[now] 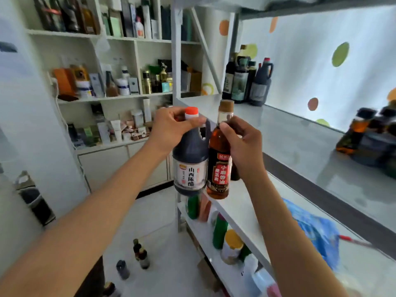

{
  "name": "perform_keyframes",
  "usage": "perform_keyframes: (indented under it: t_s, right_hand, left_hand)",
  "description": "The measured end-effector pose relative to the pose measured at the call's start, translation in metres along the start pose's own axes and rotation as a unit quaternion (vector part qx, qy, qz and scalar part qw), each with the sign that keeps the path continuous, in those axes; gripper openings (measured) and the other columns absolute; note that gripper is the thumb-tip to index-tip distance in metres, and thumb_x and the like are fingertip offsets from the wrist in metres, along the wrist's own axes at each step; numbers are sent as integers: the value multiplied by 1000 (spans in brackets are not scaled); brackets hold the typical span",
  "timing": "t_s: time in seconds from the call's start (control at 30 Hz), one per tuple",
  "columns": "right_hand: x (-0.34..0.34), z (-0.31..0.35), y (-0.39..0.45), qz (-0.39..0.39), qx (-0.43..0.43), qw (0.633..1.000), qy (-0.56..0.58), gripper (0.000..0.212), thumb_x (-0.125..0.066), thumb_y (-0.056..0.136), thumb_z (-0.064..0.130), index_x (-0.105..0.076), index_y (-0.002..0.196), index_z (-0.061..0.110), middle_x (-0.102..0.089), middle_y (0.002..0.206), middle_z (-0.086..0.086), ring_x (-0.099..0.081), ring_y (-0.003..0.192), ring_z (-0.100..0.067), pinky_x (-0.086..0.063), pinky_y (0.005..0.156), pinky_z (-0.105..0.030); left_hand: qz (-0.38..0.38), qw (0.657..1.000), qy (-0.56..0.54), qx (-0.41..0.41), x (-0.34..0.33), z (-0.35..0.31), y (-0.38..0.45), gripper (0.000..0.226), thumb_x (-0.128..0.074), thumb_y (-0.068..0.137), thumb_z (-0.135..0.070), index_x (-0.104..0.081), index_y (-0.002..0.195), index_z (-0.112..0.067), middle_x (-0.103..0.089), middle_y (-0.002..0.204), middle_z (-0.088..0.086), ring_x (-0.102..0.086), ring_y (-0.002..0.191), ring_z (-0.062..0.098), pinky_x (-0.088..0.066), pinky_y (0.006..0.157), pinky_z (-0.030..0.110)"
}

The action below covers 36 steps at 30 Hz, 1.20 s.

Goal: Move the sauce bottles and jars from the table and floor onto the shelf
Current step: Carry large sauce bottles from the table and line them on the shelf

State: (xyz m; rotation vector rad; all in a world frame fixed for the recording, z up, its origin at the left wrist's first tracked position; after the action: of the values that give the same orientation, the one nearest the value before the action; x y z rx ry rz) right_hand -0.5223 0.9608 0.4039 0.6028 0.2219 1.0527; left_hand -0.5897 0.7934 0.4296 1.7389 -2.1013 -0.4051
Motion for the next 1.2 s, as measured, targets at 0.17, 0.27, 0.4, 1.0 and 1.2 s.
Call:
perform_keyframes:
  t_s: [0.17, 0.27, 0.4, 1.0, 1.2]
  right_hand:
    - [24, -4, 40, -69, 7, 997, -34, 9, -65, 95, 21, -71, 89, 19, -71, 81, 9, -64, 77, -5, -54, 73, -20]
    - [28, -7, 70, -113, 12, 993, -42, 13, -67, 94, 20, -69, 82, 26, -70, 76, 15, -62, 74, -1, -53, 70, -19]
    - [24, -15, 124, -156, 2, 987, -48, 12, -68, 93, 17, -71, 82, 14, -72, 76, 3, -61, 71, -5, -53, 70, -26]
    - [-10, -82, 277, -264, 15, 947, -183, 15, -61, 95, 22, -69, 83, 20, -68, 75, 1, -63, 76, -22, -52, 70, -36]
    - [1, -89, 283, -271, -2, 945, -184, 12, -65, 95, 29, -68, 89, 38, -70, 79, 21, -67, 80, 1, -52, 75, -20]
  left_hand:
    - [33, 998, -59, -10, -40, 2, 55, 18, -81, 75, -16, -69, 88, -22, -70, 80, -10, -66, 67, -8, -52, 62, 10]
    - [54, 994, -89, -26, -53, 6, 96, 20, -83, 74, -17, -71, 90, -20, -73, 83, -5, -68, 71, -3, -52, 64, 13]
    - [79, 989, -114, -42, -68, 12, 160, 17, -83, 74, -20, -70, 85, -23, -73, 78, -10, -68, 69, -2, -52, 63, 14]
    - [152, 966, -206, -31, -126, 86, 351, 23, -82, 76, -22, -74, 97, -20, -74, 87, -12, -70, 83, 2, -56, 75, 17]
    - [154, 971, -171, -64, -135, 90, 351, 29, -79, 79, -28, -67, 104, -21, -71, 91, -14, -67, 83, -3, -53, 71, 13]
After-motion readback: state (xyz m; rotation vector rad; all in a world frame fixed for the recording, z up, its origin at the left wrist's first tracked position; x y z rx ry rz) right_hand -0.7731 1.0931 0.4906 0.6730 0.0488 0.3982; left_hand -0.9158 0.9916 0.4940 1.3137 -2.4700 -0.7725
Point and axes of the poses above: each hand's wrist, its own y-axis towards the middle knuckle, its own x-axis out of the back of the hand, z = x × y, the point moved 5 cm from there along y, towards the middle knuckle
